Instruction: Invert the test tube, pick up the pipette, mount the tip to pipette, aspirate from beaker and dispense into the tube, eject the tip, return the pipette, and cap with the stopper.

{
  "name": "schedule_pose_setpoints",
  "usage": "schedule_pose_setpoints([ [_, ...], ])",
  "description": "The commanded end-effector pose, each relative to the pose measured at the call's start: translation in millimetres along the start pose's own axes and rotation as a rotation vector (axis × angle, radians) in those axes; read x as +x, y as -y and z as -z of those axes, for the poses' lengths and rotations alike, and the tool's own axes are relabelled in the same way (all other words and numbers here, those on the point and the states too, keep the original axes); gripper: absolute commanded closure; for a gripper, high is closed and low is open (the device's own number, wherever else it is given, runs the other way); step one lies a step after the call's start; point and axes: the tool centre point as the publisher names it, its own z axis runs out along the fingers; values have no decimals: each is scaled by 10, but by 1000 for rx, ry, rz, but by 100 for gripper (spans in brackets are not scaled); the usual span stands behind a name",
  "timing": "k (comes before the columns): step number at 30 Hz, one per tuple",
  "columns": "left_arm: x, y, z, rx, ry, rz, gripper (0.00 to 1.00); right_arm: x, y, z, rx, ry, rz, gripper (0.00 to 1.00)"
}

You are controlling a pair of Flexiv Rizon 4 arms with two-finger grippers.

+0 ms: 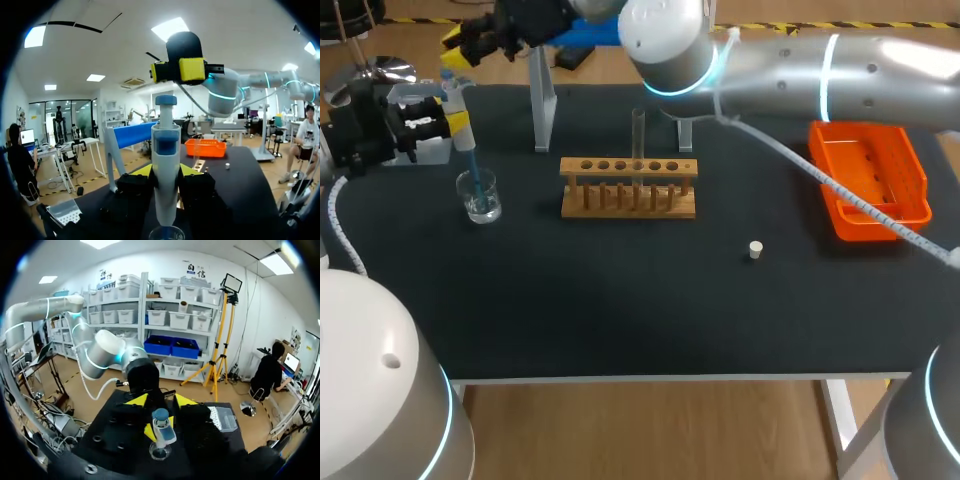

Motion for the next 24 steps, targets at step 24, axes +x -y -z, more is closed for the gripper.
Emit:
schedule_pose_setpoints([
  [24, 0, 7, 2, -1, 0, 1, 100, 729, 804, 2567, -57, 66, 62, 0],
])
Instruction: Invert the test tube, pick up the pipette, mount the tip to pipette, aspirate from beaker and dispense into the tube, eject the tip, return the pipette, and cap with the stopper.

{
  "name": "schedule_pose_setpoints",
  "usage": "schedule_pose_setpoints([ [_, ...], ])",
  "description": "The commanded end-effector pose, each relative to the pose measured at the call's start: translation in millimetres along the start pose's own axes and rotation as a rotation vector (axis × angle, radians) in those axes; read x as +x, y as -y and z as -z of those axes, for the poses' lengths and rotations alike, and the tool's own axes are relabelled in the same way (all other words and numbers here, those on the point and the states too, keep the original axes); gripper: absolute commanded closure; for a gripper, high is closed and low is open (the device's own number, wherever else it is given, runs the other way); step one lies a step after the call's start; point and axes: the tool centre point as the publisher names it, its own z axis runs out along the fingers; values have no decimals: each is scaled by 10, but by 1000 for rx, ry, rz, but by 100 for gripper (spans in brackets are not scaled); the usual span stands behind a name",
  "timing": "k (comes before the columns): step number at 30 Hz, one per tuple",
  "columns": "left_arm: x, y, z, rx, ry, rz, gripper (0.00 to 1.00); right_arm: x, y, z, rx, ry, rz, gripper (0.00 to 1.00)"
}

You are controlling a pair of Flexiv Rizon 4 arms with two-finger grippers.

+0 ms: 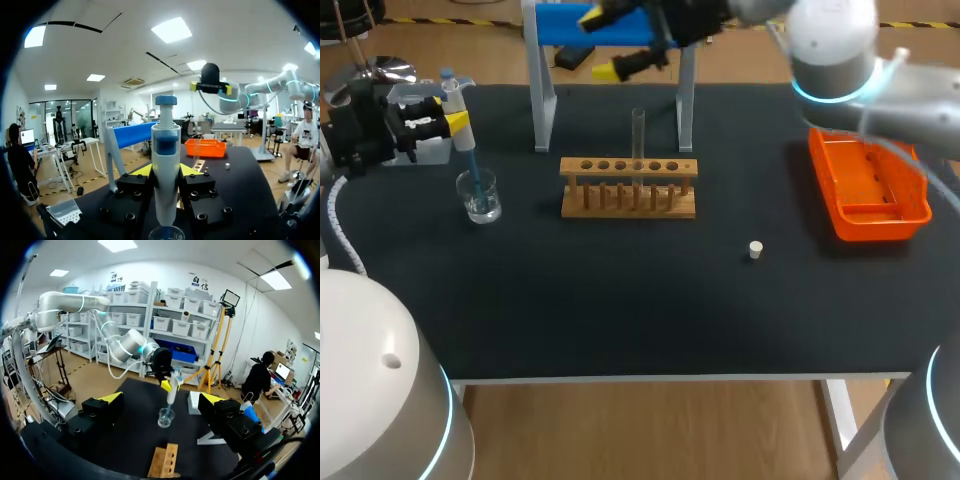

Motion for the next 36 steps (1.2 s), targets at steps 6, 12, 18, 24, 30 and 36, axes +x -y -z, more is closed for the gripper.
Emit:
schedule_pose_setpoints([
  [6, -1, 5, 1, -1, 1, 0, 100, 221, 423, 912, -18, 54, -24, 0],
  [12, -1, 5, 1, -1, 1, 0, 100, 240, 718, 958, -28, 45, -30, 0],
  [18, -1, 5, 1, -1, 1, 0, 100, 277, 994, 916, -21, 39, -35, 0],
  [24, -1, 5, 1, -1, 1, 0, 100, 353, 1288, 814, -28, 48, -45, 0],
  [30, -1, 5, 1, -1, 1, 0, 100, 372, 1550, 657, -25, 61, -75, 0],
  [36, -1, 5, 1, -1, 1, 0, 100, 351, 1793, 497, 25, 54, -73, 0],
])
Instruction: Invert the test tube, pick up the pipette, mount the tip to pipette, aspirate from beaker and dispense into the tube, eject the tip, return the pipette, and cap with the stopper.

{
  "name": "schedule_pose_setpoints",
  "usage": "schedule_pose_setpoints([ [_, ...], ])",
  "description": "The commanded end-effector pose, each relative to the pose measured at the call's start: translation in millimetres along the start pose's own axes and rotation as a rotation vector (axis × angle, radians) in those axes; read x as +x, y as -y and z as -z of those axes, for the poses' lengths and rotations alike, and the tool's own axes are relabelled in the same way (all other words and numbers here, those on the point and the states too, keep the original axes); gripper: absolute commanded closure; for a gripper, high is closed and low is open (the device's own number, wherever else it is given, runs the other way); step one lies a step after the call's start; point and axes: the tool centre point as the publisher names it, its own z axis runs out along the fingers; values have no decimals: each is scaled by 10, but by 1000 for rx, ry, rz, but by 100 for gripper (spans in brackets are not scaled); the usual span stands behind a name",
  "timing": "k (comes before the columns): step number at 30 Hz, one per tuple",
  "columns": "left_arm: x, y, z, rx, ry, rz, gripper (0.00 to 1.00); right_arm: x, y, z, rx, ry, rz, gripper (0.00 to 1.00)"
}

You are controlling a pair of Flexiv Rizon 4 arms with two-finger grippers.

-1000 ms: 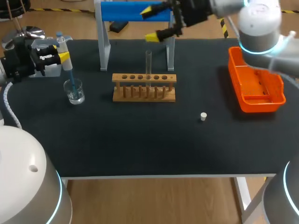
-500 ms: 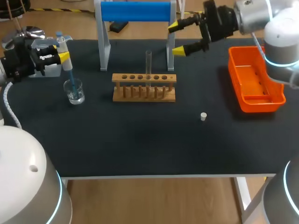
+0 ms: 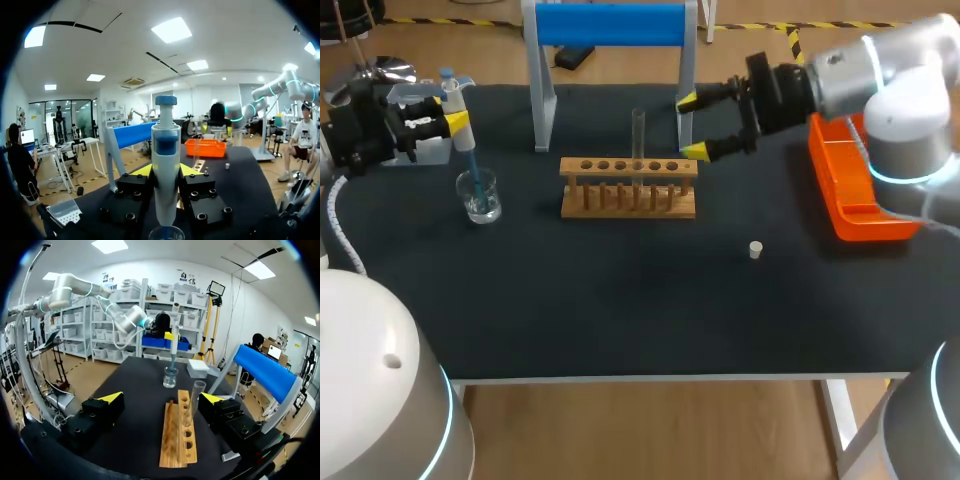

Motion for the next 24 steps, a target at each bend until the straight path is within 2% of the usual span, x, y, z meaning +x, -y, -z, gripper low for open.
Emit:
schedule_pose_setpoints([
  [1, -1, 4, 0, -1, 0, 0, 100, -81, 120, -132, 17, -3, -3, 0],
  [8, -1, 4, 0, -1, 0, 0, 100, -231, 266, -168, 26, 11, -5, 0],
  [15, -1, 4, 0, -1, 0, 0, 100, -292, 309, -108, 20, 14, -2, 0],
  [24, -1, 4, 0, -1, 0, 0, 100, -414, 374, -269, 53, -22, 22, 0],
])
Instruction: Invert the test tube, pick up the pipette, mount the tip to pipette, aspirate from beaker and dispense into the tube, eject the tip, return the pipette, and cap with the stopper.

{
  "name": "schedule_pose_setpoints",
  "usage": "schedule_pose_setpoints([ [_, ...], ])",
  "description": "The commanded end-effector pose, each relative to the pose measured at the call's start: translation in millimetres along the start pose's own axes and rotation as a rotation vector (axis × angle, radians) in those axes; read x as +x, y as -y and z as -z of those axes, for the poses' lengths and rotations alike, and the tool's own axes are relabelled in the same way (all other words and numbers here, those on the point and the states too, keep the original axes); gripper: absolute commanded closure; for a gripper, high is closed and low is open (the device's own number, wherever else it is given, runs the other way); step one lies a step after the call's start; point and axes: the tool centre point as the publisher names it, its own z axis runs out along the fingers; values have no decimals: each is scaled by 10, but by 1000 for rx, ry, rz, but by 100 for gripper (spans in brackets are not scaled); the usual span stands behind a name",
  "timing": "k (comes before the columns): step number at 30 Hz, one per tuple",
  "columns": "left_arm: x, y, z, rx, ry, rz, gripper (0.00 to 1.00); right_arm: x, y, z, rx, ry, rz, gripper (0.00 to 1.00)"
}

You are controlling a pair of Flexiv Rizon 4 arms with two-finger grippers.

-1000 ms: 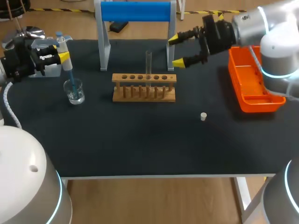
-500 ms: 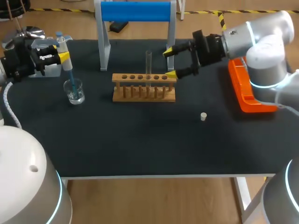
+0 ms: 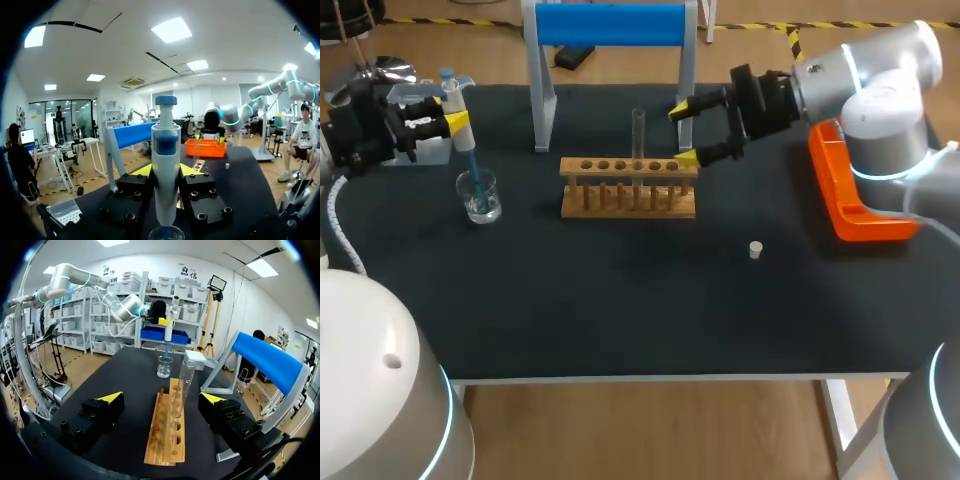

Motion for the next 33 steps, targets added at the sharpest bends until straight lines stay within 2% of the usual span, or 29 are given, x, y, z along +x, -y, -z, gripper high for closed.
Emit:
schedule_pose_setpoints([
  [1, -1, 3, -1, -1, 0, 0, 100, -138, 24, -115, 13, -25, 2, 0],
  [17, -1, 3, -1, -1, 0, 0, 100, -310, -12, -531, 60, -55, 8, 0],
  [33, -1, 3, -1, -1, 0, 0, 100, -376, -15, -735, 86, -36, 9, 0],
])
